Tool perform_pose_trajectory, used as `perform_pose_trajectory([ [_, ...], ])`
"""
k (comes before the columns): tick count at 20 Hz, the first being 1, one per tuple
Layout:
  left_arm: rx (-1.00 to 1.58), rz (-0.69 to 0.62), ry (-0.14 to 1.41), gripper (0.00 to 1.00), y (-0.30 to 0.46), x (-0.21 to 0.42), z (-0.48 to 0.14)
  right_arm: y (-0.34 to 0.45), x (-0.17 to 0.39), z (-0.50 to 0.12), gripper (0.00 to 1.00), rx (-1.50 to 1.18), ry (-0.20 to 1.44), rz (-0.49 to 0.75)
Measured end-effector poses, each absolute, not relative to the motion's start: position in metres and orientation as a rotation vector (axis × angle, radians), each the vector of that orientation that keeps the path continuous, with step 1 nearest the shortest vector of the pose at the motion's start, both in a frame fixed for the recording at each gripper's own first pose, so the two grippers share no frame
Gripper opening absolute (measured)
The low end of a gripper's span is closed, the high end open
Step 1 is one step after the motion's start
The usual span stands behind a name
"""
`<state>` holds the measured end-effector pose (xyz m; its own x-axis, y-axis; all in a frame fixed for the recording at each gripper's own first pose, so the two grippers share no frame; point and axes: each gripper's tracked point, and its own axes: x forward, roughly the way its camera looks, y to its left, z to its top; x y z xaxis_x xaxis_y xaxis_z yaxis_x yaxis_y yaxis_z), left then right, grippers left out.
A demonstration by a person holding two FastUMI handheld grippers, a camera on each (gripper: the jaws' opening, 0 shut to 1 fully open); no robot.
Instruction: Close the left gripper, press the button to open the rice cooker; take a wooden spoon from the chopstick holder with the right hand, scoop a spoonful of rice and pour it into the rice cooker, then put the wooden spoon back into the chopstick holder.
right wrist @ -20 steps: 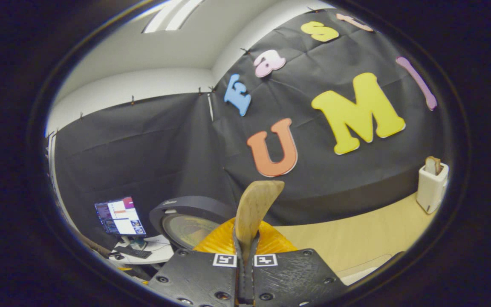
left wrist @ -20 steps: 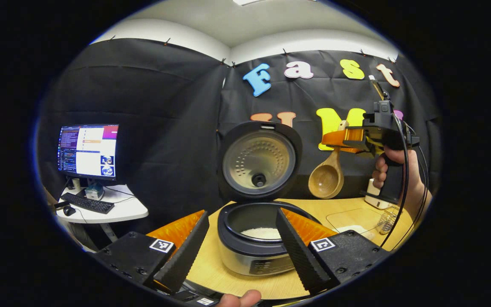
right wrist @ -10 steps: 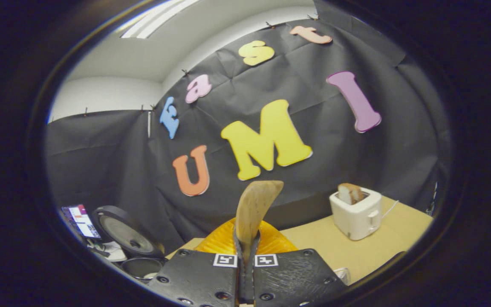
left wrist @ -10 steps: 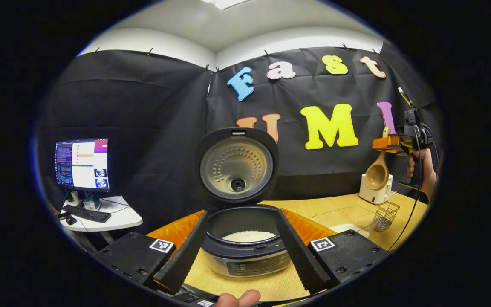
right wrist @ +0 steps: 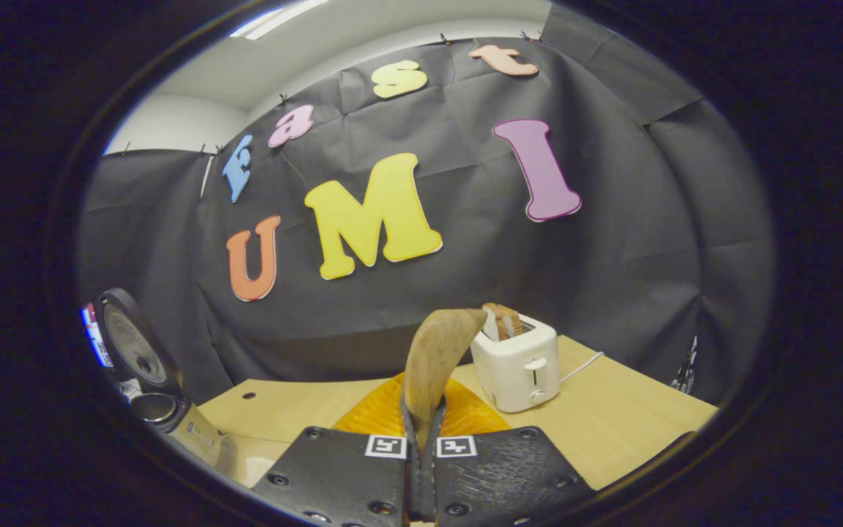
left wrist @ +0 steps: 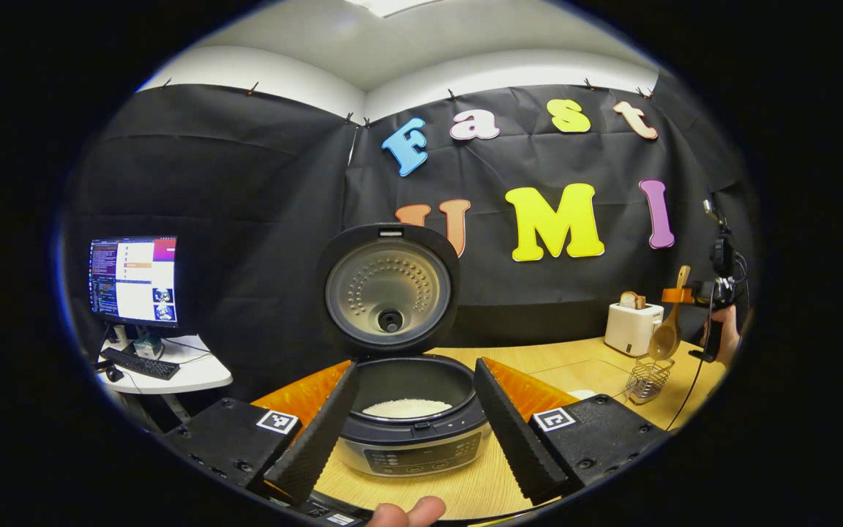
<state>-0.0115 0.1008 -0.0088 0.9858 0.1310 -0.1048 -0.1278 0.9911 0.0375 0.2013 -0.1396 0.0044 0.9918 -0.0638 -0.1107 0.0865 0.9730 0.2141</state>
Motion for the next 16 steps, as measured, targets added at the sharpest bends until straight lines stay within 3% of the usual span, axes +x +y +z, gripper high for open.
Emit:
perform_pose_trajectory([
  [16,0.035,0.099,0.116,1.0,0.09,-0.012,-0.012,-0.147,0.205,-0.077,0.04,0.267,0.139,-0.151],
])
